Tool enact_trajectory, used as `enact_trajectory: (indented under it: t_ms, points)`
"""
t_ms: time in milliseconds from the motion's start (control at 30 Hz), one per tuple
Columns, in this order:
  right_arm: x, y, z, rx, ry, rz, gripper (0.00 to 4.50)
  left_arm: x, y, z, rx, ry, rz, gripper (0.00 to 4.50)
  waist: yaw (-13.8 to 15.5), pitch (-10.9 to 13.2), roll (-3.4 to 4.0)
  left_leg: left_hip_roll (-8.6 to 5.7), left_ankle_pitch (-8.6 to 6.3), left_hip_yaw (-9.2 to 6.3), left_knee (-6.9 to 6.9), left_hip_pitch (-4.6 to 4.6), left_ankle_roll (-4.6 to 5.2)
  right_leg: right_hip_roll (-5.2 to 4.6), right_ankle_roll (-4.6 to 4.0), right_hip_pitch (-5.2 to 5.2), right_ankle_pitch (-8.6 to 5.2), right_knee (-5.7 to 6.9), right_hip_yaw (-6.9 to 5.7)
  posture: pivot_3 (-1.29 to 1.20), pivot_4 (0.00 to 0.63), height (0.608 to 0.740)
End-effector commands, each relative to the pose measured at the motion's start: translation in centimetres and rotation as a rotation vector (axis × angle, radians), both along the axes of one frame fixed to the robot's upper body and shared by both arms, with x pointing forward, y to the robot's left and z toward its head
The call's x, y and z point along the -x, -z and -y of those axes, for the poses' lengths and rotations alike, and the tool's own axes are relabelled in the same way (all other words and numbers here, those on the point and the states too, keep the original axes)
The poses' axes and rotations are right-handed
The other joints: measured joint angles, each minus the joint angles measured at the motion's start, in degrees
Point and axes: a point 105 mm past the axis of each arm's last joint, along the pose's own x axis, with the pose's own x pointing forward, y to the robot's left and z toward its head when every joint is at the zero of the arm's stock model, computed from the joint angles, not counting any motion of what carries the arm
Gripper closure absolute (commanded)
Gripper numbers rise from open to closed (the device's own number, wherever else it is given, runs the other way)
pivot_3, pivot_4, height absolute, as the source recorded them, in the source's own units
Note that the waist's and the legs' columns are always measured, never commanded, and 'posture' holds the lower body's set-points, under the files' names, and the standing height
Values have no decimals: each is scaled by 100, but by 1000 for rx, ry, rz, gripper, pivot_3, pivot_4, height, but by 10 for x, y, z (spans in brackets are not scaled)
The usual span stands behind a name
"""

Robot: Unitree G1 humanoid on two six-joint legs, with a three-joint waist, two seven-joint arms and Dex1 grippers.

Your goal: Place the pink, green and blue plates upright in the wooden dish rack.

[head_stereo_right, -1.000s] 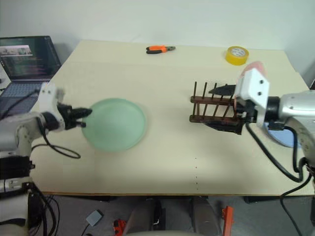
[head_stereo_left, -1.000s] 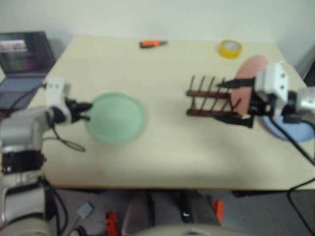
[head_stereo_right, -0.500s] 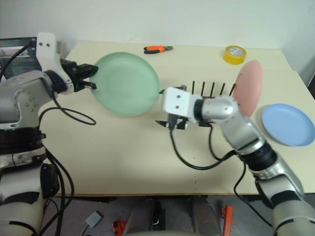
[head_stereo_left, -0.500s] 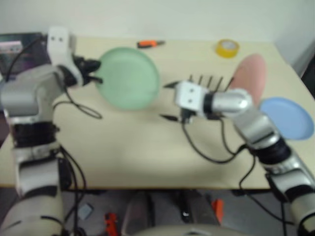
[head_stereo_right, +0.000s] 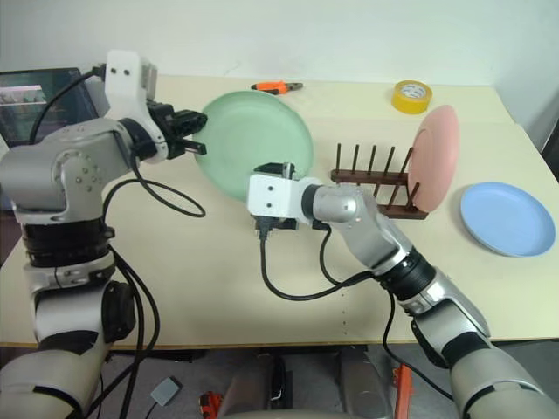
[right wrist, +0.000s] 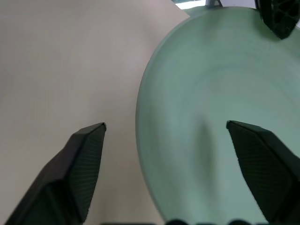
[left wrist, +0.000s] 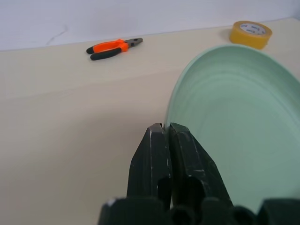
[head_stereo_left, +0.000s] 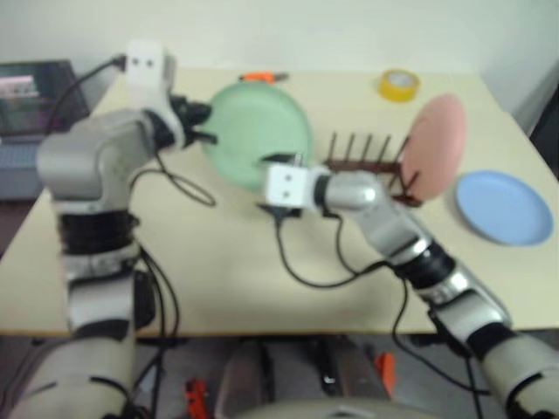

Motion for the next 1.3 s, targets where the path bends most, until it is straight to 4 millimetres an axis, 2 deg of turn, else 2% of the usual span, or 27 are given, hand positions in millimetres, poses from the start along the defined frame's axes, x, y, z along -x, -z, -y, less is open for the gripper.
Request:
enact_trajectory:
  t_ms: [33, 300, 633, 667, 700, 833, 967, 1100, 1200, 1300]
  points:
    - [-2, -13, -3, -20, -8, 67, 1677, 7, -25, 2, -1, 3, 82, 4500, 3, 0, 0, 0, 0, 0, 0, 0, -1, 0, 0, 0, 0, 0, 0, 0, 150, 740]
    - [-9, -11, 1, -12, 17, 85, 4473, 9, -26, 1, -4, 1, 82, 4500, 3, 0, 0, 0, 2, -2, -2, 0, -4, -1, -1, 0, 0, -1, -2, 0, 150, 740]
    - [-10, -15, 0, -31, 16, 103, 4473, 11, -24, 3, -45, 14, 76, 4500, 2, 0, 0, 0, 4, -4, -4, 0, -7, -1, -1, 0, 0, -1, -2, 0, 150, 740]
    - [-9, -17, 0, -35, 14, 110, 4500, 11, -24, 3, -46, 18, 77, 4015, 3, 0, 0, 0, 4, -4, -5, 0, -7, -1, -1, 0, 0, -1, -2, 0, 150, 740]
    - [-9, -18, 0, -44, 11, 113, 4500, 12, -23, 3, -53, 27, 76, 3807, 4, 0, 0, -1, 4, -4, -5, 0, -7, -1, -1, 0, 0, -1, -2, 0, 150, 740]
    - [-10, -26, -2, -86, 6, 122, 4500, 17, -30, 0, -39, 50, 99, 2436, -4, 0, 0, -1, 4, -3, -5, 1, -8, -1, -1, -1, 0, -1, -1, 0, 150, 740]
    - [-13, -35, -4, -126, 8, 132, 4500, 48, -64, 10, 81, 292, 295, 1030, -25, 1, 0, 3, 6, -2, -11, -1, -11, 1, -4, -7, -2, -2, -1, 0, 150, 740]
    - [-16, -46, -2, -196, 10, 110, 4500, 83, -91, -8, 140, 395, 492, 1030, -63, 1, 0, 6, 6, -2, -15, -1, -15, -1, -11, -8, -5, -3, -1, 0, 150, 740]
    - [-19, -59, 2, -319, 14, 44, 4500, 100, -91, -22, 170, 442, 513, 1030, -87, 1, 0, 7, 7, -8, -15, 0, -16, -1, -15, -6, -8, 1, 0, 0, 150, 740]
    - [-25, -71, 15, -430, 40, -15, 4500, 116, -81, -24, 145, 514, 507, 1030, -95, 0, -1, 7, 9, -12, -12, 7, -17, -2, -16, 5, -8, 3, -2, 0, 150, 740]
